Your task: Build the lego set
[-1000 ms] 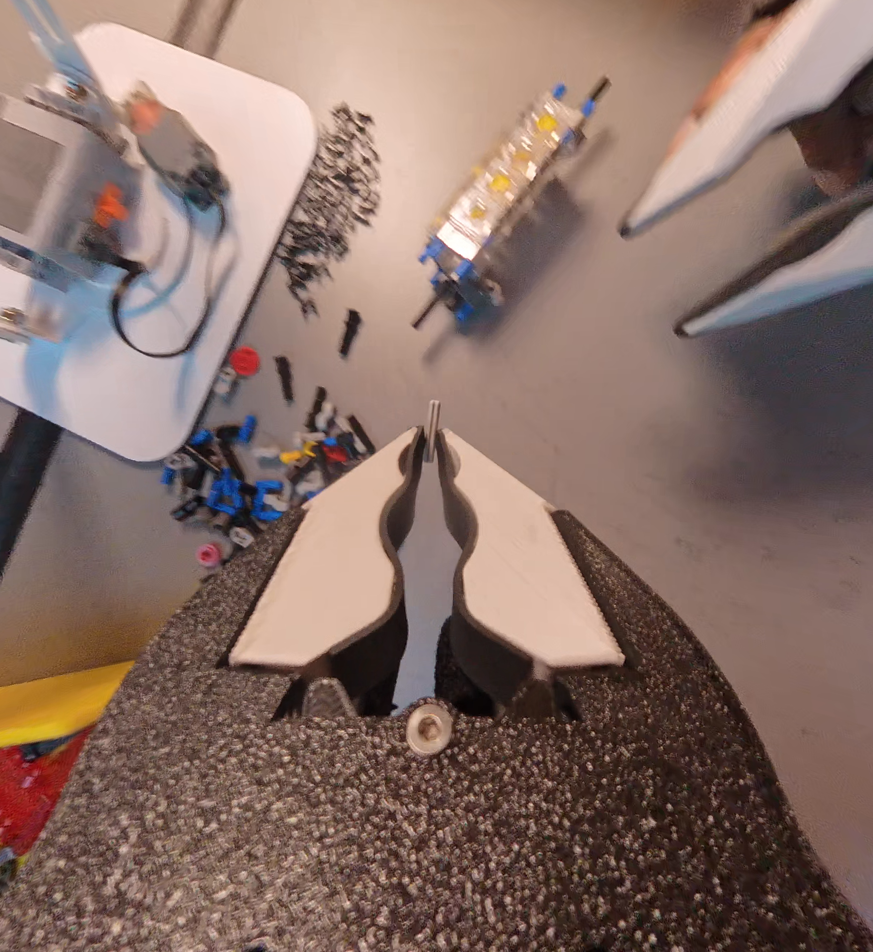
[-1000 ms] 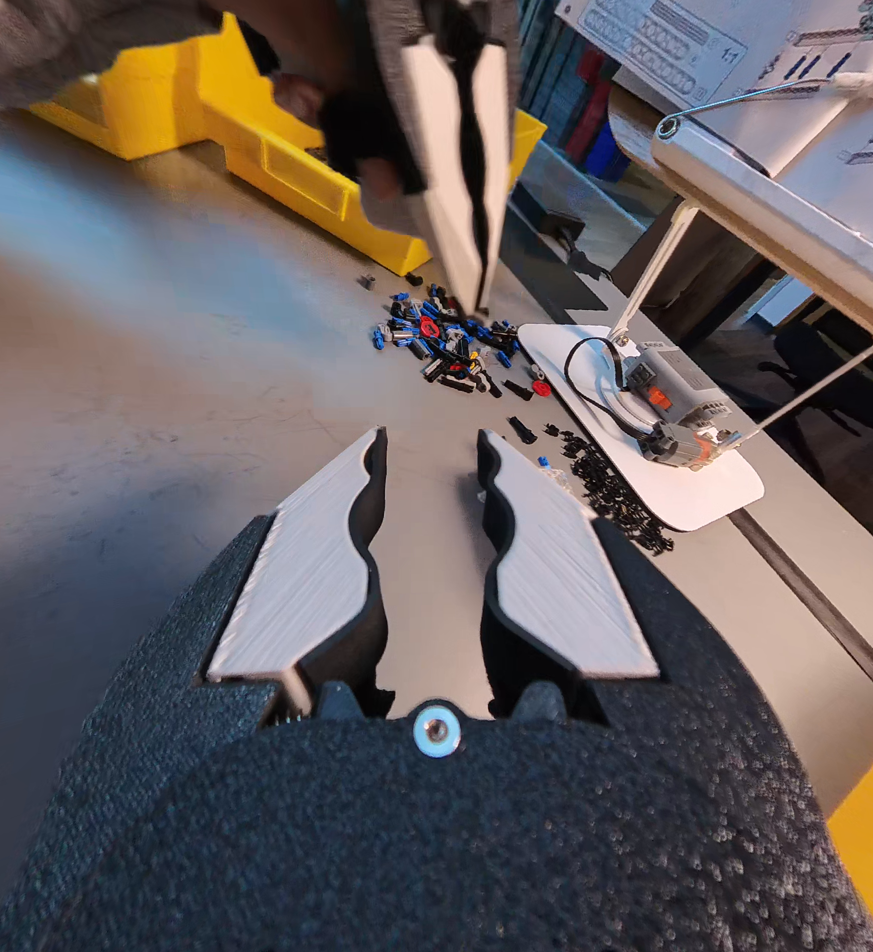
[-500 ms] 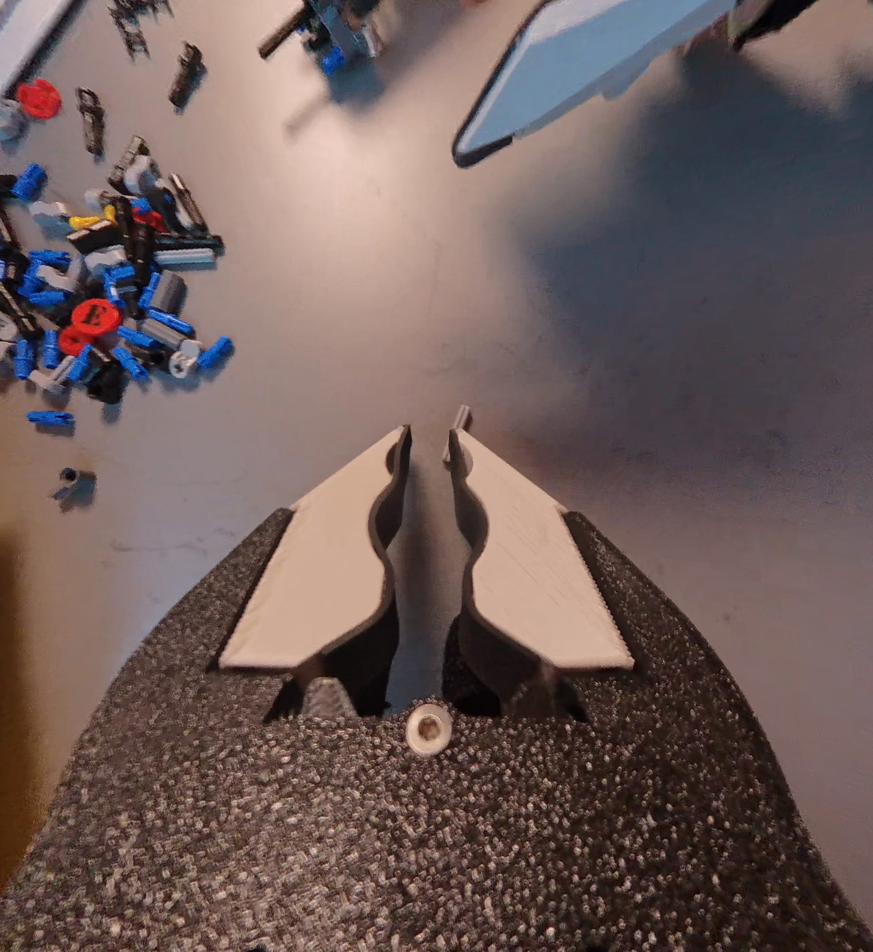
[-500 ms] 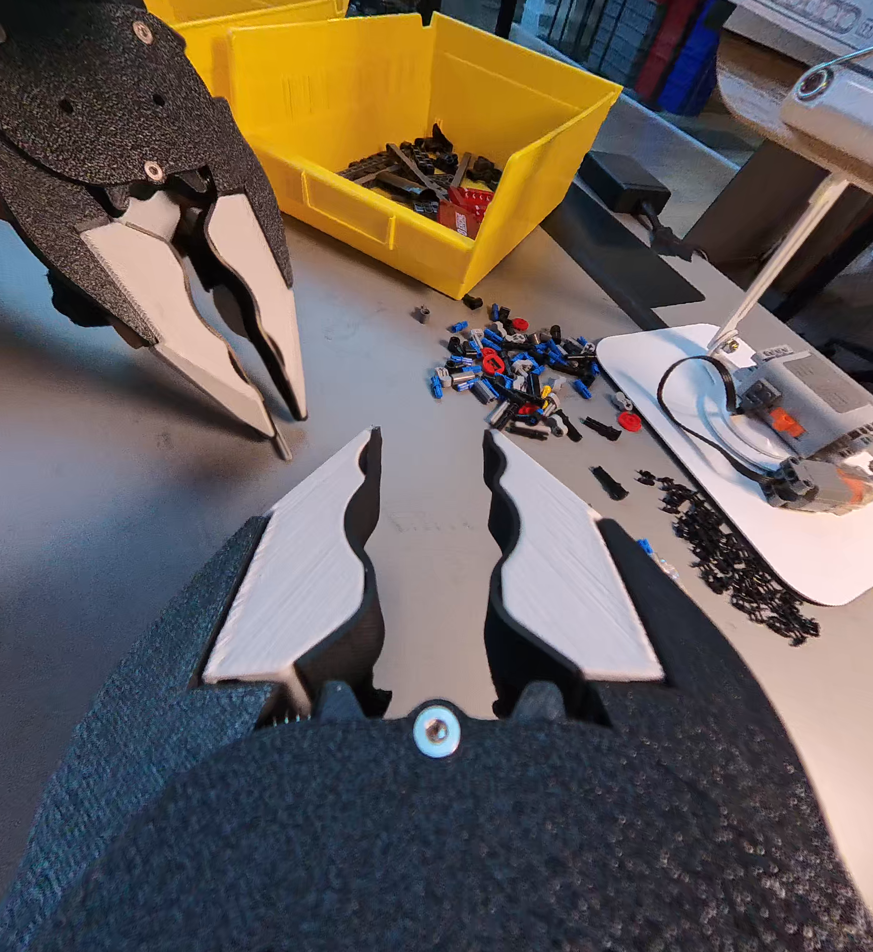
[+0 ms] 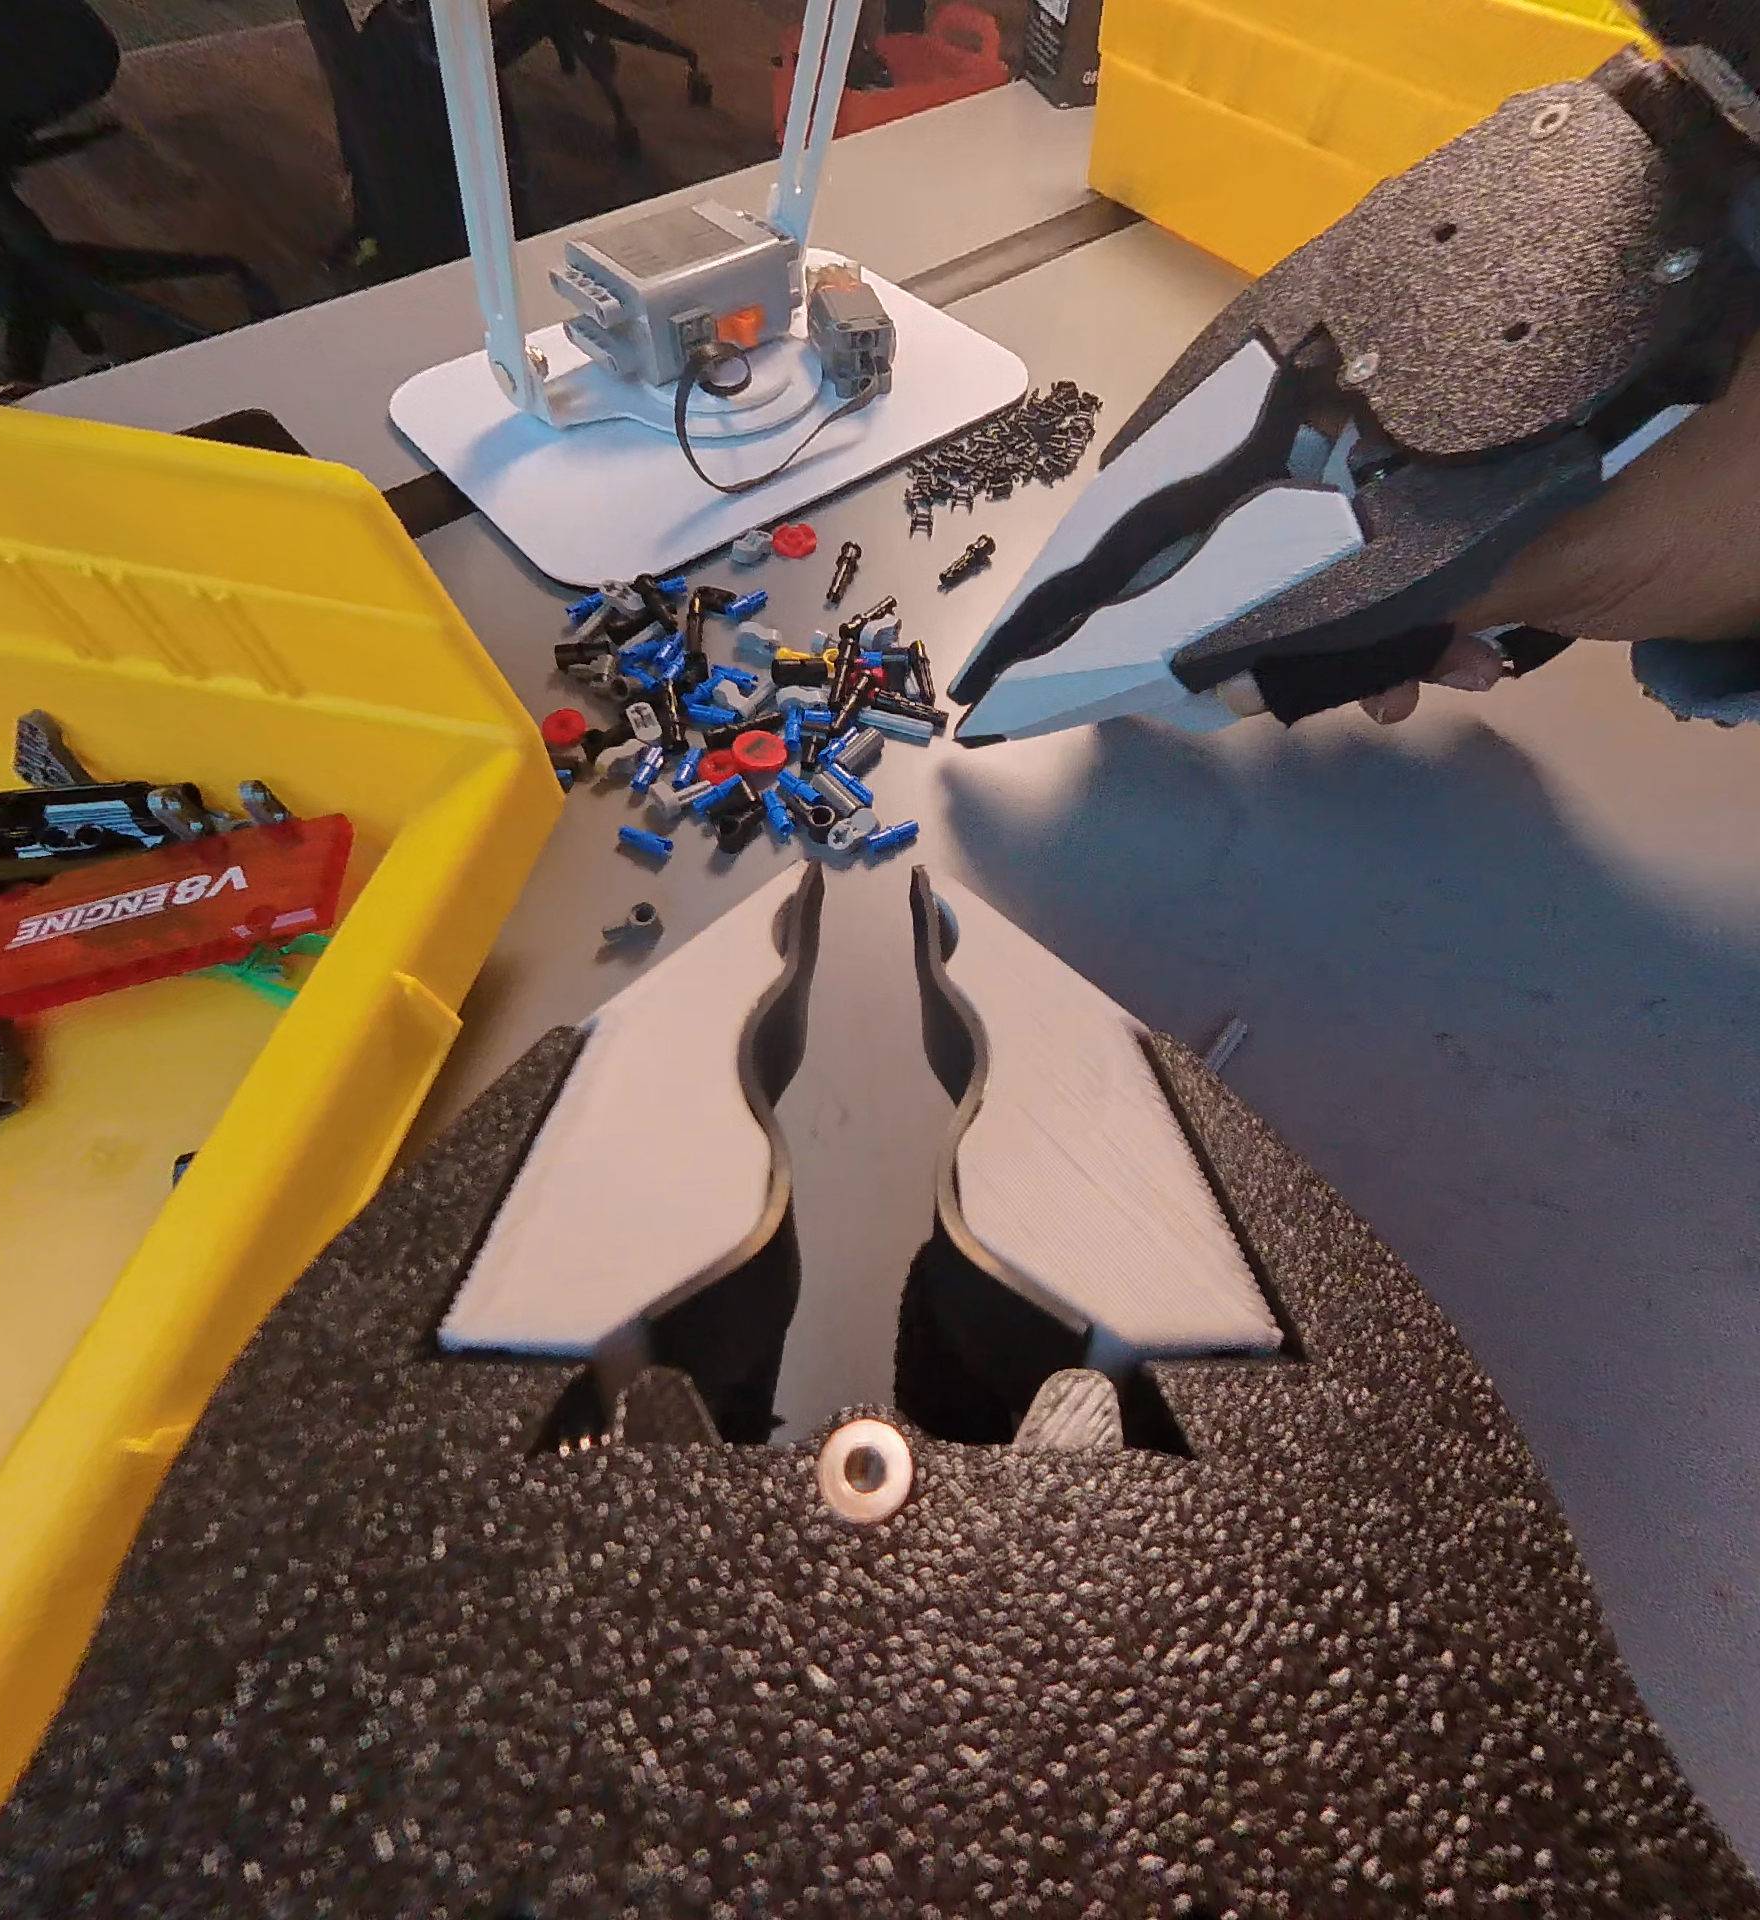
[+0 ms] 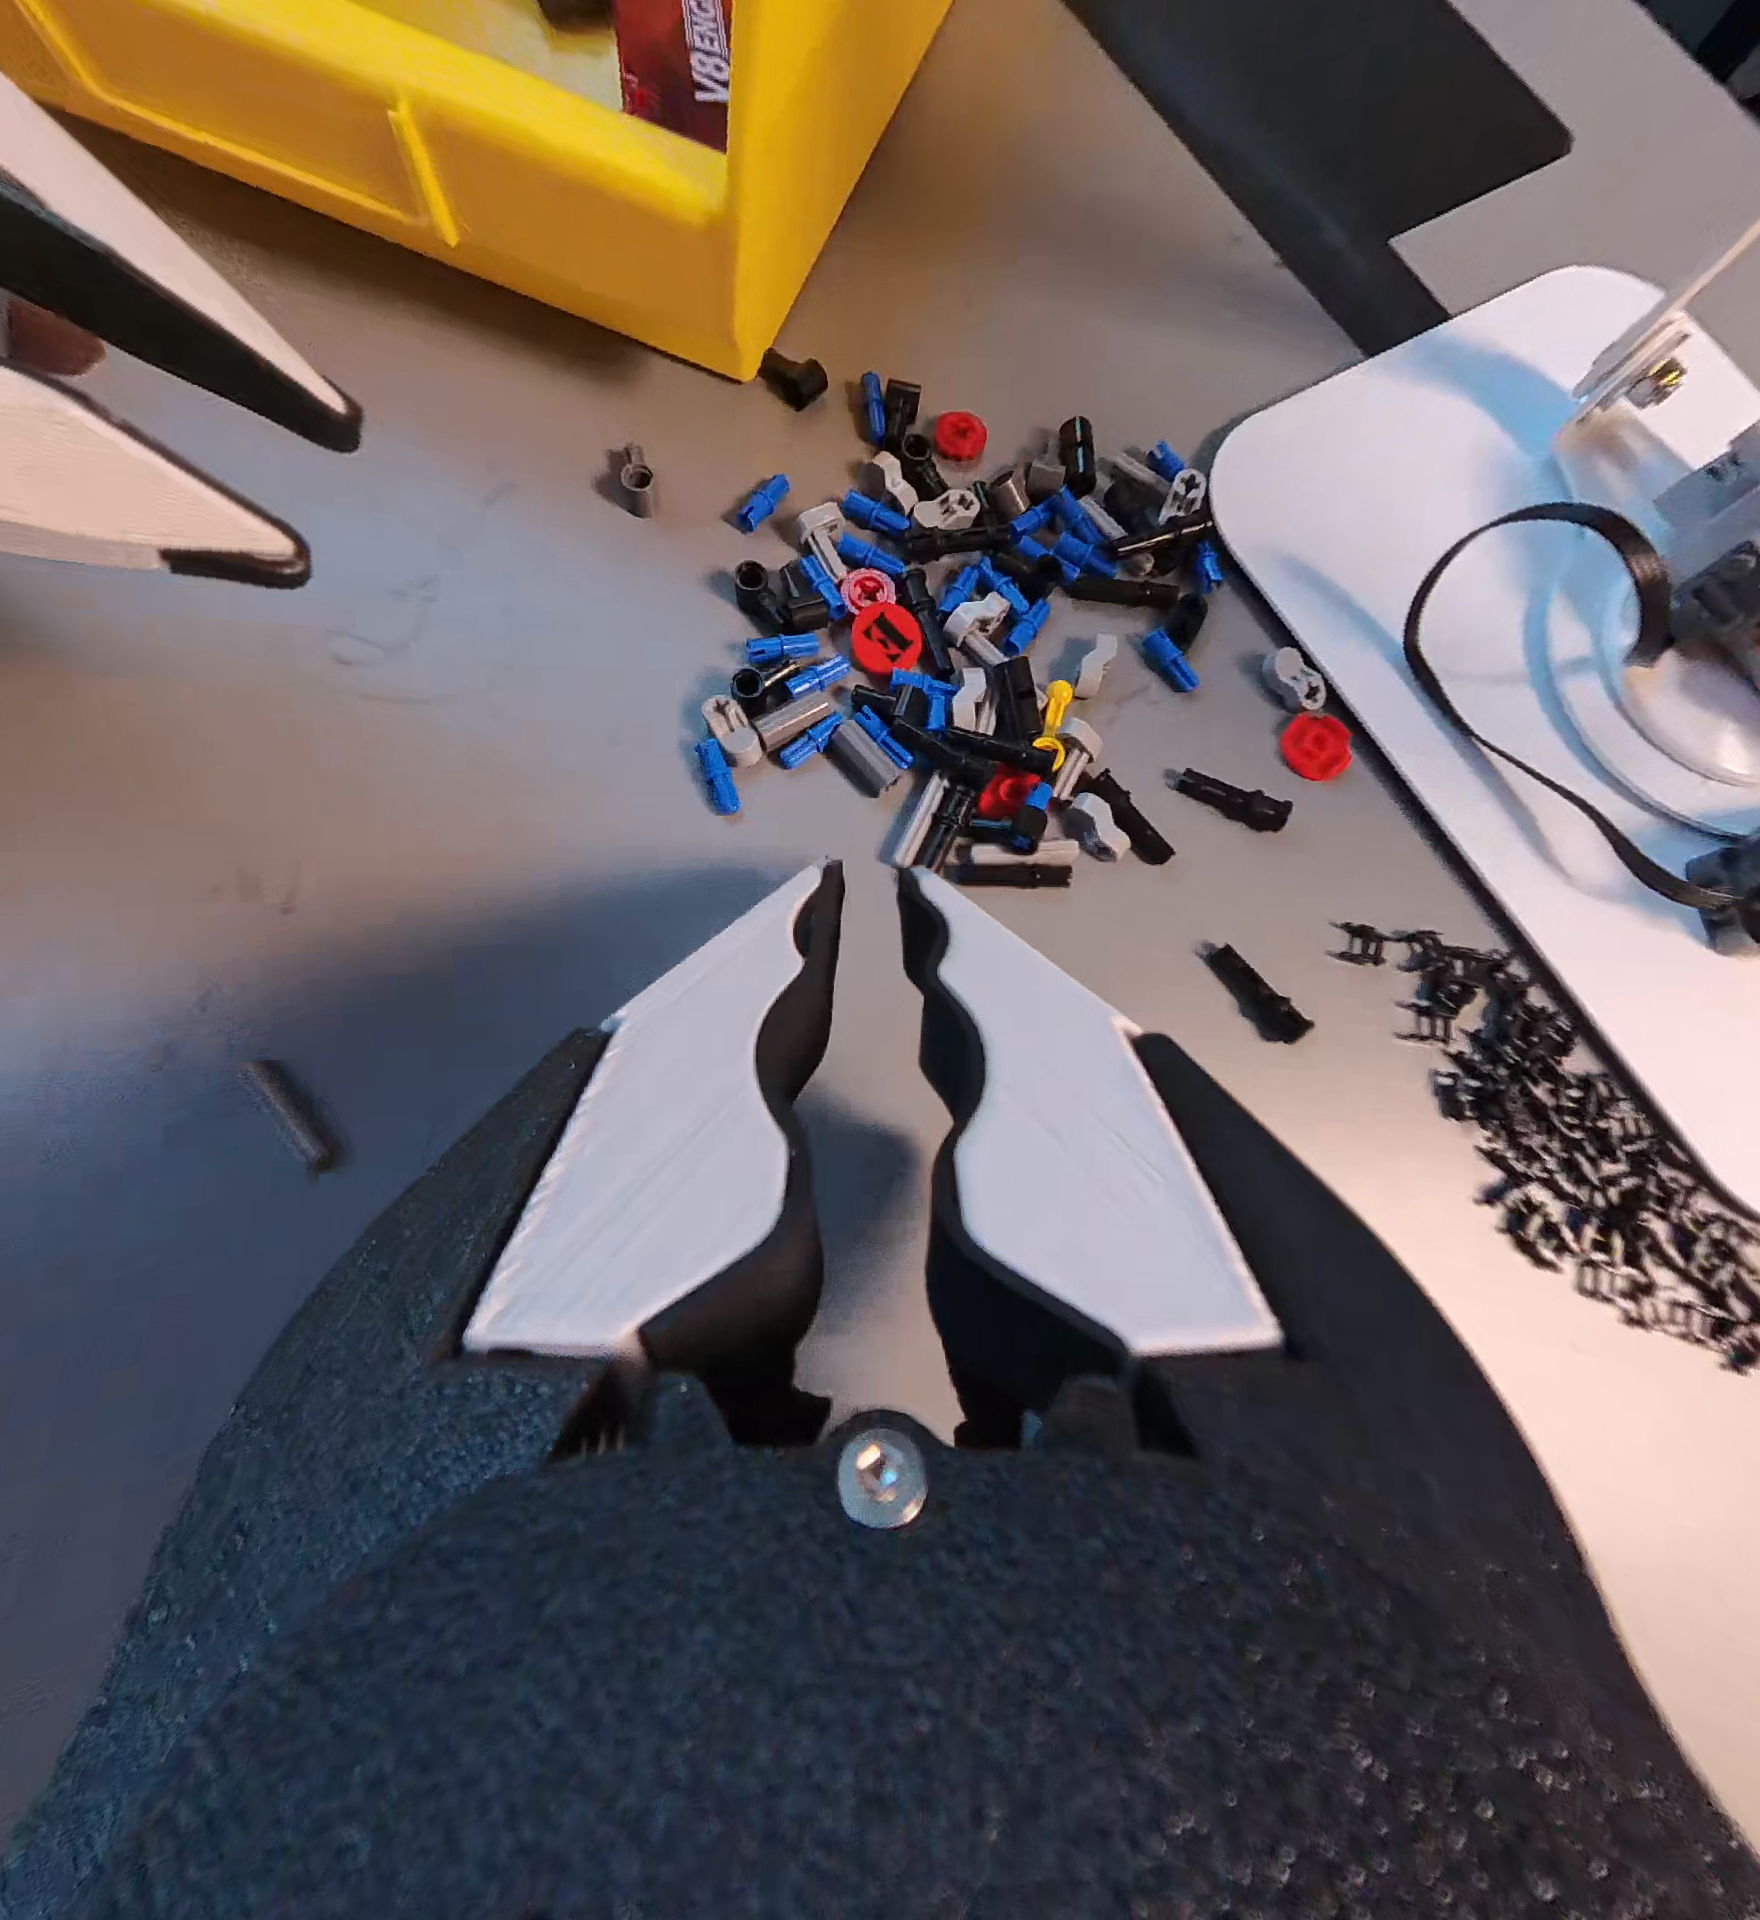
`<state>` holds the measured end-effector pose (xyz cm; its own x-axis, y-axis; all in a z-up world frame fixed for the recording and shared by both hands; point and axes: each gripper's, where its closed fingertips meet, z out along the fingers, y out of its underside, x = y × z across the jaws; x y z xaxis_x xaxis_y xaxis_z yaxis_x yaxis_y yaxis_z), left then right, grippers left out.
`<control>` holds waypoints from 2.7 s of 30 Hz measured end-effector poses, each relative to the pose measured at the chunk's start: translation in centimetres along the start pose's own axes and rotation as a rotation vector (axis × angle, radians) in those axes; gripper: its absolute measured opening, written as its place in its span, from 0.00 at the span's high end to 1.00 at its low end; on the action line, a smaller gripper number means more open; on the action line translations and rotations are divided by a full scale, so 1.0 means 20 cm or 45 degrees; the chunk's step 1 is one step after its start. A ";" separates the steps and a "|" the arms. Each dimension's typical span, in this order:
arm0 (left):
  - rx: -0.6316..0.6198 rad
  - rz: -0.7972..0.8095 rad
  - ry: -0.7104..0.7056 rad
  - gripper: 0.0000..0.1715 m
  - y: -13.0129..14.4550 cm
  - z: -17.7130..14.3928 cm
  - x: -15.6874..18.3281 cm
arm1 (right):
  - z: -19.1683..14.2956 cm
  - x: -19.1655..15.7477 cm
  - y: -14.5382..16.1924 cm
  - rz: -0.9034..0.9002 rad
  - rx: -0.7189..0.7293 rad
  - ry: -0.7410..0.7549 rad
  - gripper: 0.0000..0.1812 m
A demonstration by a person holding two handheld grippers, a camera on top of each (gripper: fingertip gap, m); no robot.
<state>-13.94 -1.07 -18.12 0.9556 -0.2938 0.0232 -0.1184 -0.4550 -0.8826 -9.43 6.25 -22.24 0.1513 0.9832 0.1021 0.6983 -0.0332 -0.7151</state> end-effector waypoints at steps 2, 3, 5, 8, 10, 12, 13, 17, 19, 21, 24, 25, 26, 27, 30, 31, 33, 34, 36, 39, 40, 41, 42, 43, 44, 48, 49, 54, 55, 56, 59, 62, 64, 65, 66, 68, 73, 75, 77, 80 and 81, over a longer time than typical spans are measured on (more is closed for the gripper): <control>-0.009 0.016 0.004 0.90 0.01 0.00 0.00 | 0.04 -0.01 0.00 0.004 -0.038 -0.016 0.95; -0.011 0.019 0.009 0.90 0.01 0.00 0.00 | 0.06 -0.01 0.00 0.001 -0.056 -0.004 0.95; -0.007 0.014 0.027 0.90 0.01 0.00 0.01 | 0.08 0.02 0.01 -0.005 -0.092 0.040 0.95; -0.011 0.009 0.061 0.89 0.00 -0.01 0.03 | 0.10 0.02 0.01 0.008 -0.106 0.034 0.95; -0.008 0.020 0.066 0.89 0.00 -0.01 0.04 | 0.10 0.02 0.00 0.015 -0.111 0.032 0.95; -0.011 0.033 0.073 0.89 0.00 -0.01 0.05 | 0.11 0.03 0.00 0.038 -0.119 0.021 0.95; -0.012 0.038 0.073 0.89 0.00 -0.01 0.05 | 0.12 0.03 0.00 0.054 -0.122 0.023 0.97; -0.012 0.048 0.082 0.89 0.00 -0.02 0.06 | 0.11 0.04 0.01 0.031 -0.127 0.003 0.99; -0.017 0.041 0.117 0.89 0.00 -0.02 0.08 | 0.05 -0.02 0.01 -0.026 -0.077 -0.076 0.99; -0.007 0.044 0.149 0.89 -0.01 -0.03 0.11 | -0.08 -0.12 0.03 -0.089 -0.015 -0.188 0.99; -0.029 0.095 0.163 0.88 0.01 -0.02 0.13 | -0.28 -0.24 0.17 -0.213 -0.022 -0.322 0.99; -0.047 0.108 0.169 0.88 0.02 0.00 0.14 | -0.33 -0.27 0.22 -0.245 -0.032 -0.349 0.99; -0.060 0.116 0.183 0.88 0.04 0.01 0.15 | -0.37 -0.28 0.25 -0.259 -0.044 -0.363 0.99; -0.074 0.118 0.204 0.88 0.06 0.02 0.16 | -0.40 -0.30 0.29 -0.261 -0.055 -0.377 0.99; -0.118 0.112 0.229 0.88 0.11 0.06 0.19 | -0.41 -0.33 0.32 -0.268 -0.037 -0.394 0.99; -0.132 0.112 0.235 0.88 0.12 0.07 0.19 | -0.40 -0.34 0.32 -0.270 -0.026 -0.390 0.99; -0.145 0.112 0.255 0.88 0.14 0.08 0.21 | -0.38 -0.37 0.30 -0.286 0.008 -0.391 0.99; -0.142 0.117 0.258 0.88 0.14 0.08 0.22 | -0.37 -0.38 0.29 -0.302 0.020 -0.397 0.99; -0.137 0.140 0.237 0.88 0.14 0.08 0.20 | -0.34 -0.41 0.27 -0.349 0.010 -0.387 0.99; -0.141 0.138 0.223 0.88 0.15 0.09 0.19 | -0.28 -0.40 0.31 -0.425 -0.047 -0.326 0.99; -0.137 0.129 0.224 0.88 0.15 0.09 0.18 | -0.27 -0.40 0.30 -0.433 -0.025 -0.317 0.99; -0.135 0.123 0.224 0.88 0.15 0.09 0.18 | -0.27 -0.41 0.31 -0.429 -0.023 -0.321 0.99; -0.132 0.122 0.222 0.88 0.15 0.09 0.18 | -0.27 -0.40 0.31 -0.417 -0.011 -0.314 0.98; -0.129 0.125 0.216 0.88 0.15 0.09 0.18 | -0.27 -0.40 0.30 -0.406 0.008 -0.302 0.95; -0.124 0.128 0.210 0.88 0.14 0.09 0.17 | -0.28 -0.39 0.30 -0.401 0.028 -0.292 0.90; -0.086 0.130 0.180 0.88 0.12 0.09 0.16 | -0.39 -0.31 0.20 -0.325 0.232 -0.246 0.85; -0.069 0.127 0.172 0.88 0.11 0.08 0.15 | -0.43 -0.29 0.17 -0.295 0.298 -0.233 0.84; 0.034 0.085 0.151 0.86 0.04 0.06 0.12 | -0.63 -0.15 0.02 -0.163 0.644 -0.123 0.82; 0.055 0.082 0.149 0.86 0.03 0.05 0.12 | -0.65 -0.13 0.01 -0.133 0.701 -0.110 0.81; 0.072 0.081 0.143 0.86 0.02 0.05 0.11 | -0.67 -0.11 -0.01 -0.101 0.752 -0.090 0.80; 0.129 0.084 0.097 0.82 -0.02 0.04 0.08 | -0.71 -0.08 -0.03 -0.016 0.867 -0.067 0.78; 0.202 0.087 0.054 0.79 -0.07 0.01 0.06 | -0.70 -0.08 -0.03 -0.010 0.894 -0.053 0.75; 0.259 0.079 0.031 0.76 -0.10 -0.01 0.05 | -0.70 -0.08 -0.04 -0.036 0.901 -0.025 0.74; 0.297 0.073 0.019 0.75 -0.13 -0.03 0.04 | -0.70 -0.08 -0.04 -0.047 0.905 -0.006 0.73; 0.342 0.070 0.005 0.74 -0.15 -0.05 0.03 | -0.71 -0.07 -0.04 -0.053 0.907 0.009 0.73; 0.425 0.075 -0.034 0.74 -0.21 -0.09 0.02 | -0.71 -0.06 -0.04 -0.051 0.912 0.020 0.73; 0.559 0.092 -0.139 0.76 -0.31 -0.17 -0.02 | -0.70 -0.07 -0.03 -0.048 0.898 0.009 0.75; 0.579 0.098 -0.172 0.77 -0.34 -0.18 -0.03 | -0.70 -0.08 -0.03 -0.062 0.897 -0.005 0.78; 0.600 0.118 -0.223 0.80 -0.39 -0.20 -0.06 | -0.70 -0.09 -0.03 -0.073 0.898 -0.002 0.80; 0.669 0.139 -0.298 0.86 -0.57 -0.27 -0.13 | -0.69 -0.09 -0.03 -0.079 0.887 -0.001 0.81; 0.691 0.141 -0.314 0.89 -0.64 -0.29 -0.15 | -0.69 -0.09 -0.03 -0.082 0.883 -0.001 0.81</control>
<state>-16.85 0.86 -4.17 0.9875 -0.0816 -0.1350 -0.1285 0.0802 -0.9885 -0.45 1.94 -12.49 0.1238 0.9795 0.1586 0.0980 0.1470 -0.9843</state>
